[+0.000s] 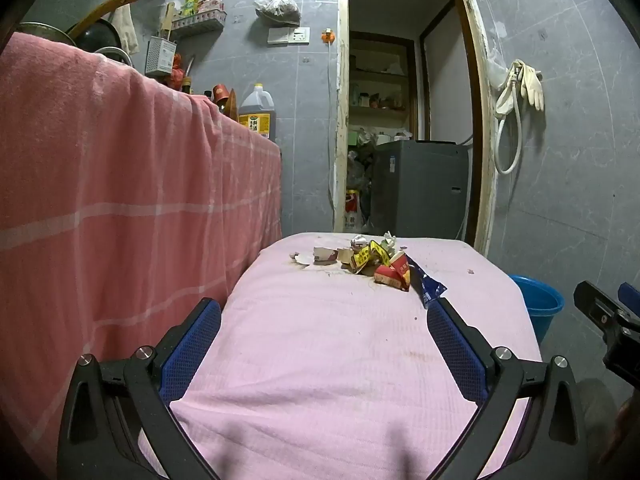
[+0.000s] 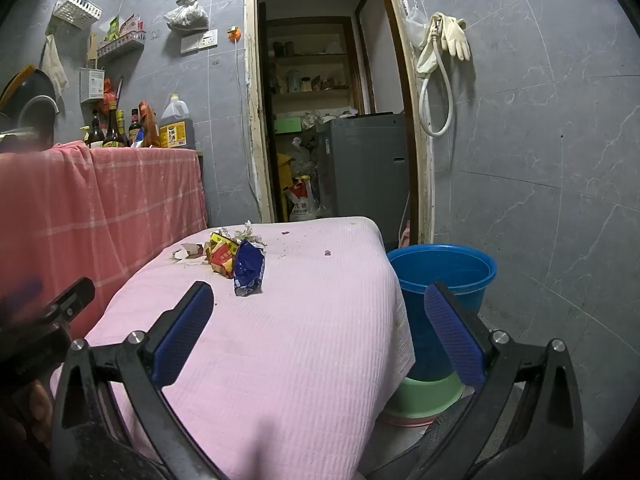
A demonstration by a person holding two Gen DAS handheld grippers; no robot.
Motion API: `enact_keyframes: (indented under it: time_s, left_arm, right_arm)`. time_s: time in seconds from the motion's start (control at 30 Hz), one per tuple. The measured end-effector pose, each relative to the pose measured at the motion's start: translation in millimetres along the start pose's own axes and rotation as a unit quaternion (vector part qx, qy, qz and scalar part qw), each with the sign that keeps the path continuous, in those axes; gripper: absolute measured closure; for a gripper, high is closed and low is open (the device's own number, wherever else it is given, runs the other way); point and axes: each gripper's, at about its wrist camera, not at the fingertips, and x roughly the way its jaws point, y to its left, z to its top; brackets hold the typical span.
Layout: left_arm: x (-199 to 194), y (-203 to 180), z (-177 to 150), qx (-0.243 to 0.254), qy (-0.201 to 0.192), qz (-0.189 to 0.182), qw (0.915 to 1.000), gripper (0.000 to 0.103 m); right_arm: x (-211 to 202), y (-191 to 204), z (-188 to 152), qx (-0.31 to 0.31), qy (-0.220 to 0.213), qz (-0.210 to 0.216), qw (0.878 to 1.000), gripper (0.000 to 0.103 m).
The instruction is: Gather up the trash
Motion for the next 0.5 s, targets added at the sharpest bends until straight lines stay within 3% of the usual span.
enact_keyframes:
  time_s: [0.5]
  left_arm:
    - [-0.1, 0.1, 0.1, -0.001, 0.003, -0.002, 1.0000, 0.002]
  right_arm:
    - [-0.3, -0.3, 0.1, 0.002, 0.000, 0.001, 1.000, 0.000]
